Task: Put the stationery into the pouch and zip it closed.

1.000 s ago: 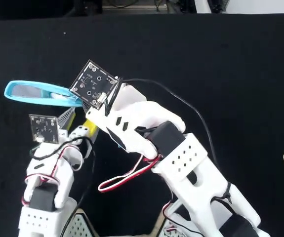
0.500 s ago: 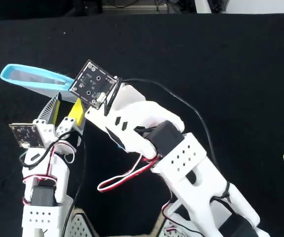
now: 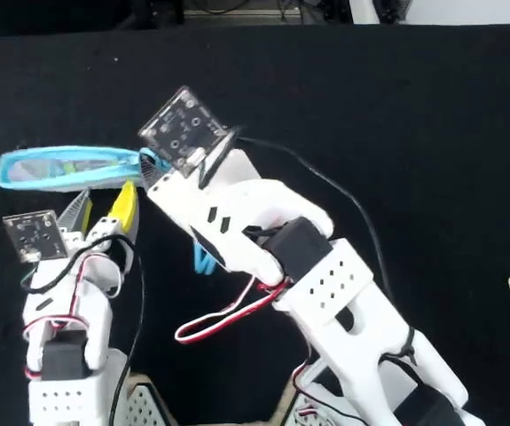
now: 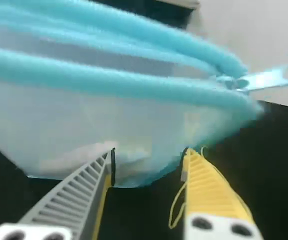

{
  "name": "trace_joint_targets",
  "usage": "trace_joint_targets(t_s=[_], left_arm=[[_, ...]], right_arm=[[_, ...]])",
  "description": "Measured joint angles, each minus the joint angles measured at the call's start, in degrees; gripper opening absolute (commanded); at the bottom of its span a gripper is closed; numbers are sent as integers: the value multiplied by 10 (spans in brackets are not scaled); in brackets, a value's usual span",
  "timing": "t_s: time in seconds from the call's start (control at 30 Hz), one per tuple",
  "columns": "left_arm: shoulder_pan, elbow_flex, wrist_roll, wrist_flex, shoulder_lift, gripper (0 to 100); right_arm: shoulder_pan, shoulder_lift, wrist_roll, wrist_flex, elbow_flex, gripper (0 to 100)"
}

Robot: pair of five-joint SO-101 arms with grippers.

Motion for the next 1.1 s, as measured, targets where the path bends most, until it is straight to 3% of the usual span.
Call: trace_joint_targets(t_s=[0.13, 0.4, 0.57, 0.9, 1.1], left_arm=[[-5, -55, -1, 53, 0, 227], [-7, -76, -34, 64, 0, 227], [-7, -98, -37, 64, 0, 227], [62, -140, -37, 91, -2, 227], [66, -141, -38, 91, -6, 227]], right_arm=[[-2, 0, -4, 0, 0, 11], [-2, -23, -2, 4, 0, 11], [-1, -51, 73, 14, 0, 11], [-5, -80, 105, 132, -26, 11], [-51, -80, 108, 208, -89, 11]])
